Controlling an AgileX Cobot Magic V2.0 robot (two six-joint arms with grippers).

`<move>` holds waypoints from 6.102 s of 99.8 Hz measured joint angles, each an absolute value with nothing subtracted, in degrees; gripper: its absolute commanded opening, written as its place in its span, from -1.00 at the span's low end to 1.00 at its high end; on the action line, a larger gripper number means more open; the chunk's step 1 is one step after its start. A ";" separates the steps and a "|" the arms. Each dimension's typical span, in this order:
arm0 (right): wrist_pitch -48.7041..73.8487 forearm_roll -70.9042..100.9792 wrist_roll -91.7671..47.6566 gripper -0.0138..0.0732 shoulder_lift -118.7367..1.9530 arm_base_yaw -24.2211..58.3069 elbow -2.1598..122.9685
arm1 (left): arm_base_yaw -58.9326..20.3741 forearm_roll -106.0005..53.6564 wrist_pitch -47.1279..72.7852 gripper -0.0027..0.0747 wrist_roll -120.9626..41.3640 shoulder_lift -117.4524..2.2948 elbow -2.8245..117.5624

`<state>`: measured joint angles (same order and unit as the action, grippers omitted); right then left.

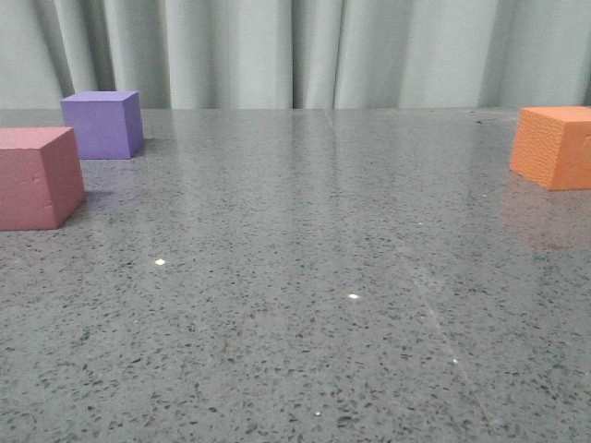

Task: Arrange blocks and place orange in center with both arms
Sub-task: 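Move the right gripper toward the orange cube, then lower the right gripper around the orange cube and close it, then lift the orange cube and carry it toward the table center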

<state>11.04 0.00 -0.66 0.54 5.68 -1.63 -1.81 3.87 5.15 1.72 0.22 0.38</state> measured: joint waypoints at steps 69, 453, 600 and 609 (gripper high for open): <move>7.65 -4.12 -0.90 -0.84 0.54 5.68 -1.63 | -1.81 3.87 5.15 -0.98 1.72 0.22 0.38; 51.58 -1.05 -0.99 -0.16 -98.00 5.07 79.51 | -1.81 3.87 5.15 -0.98 1.72 0.22 0.38; 70.89 -9.06 37.80 -0.17 -116.31 37.07 115.89 | -1.81 3.87 5.15 -0.98 1.72 0.22 0.38; 70.89 -9.30 38.87 -0.17 -117.36 37.17 116.28 | -1.81 3.87 5.15 -0.98 1.72 0.22 0.38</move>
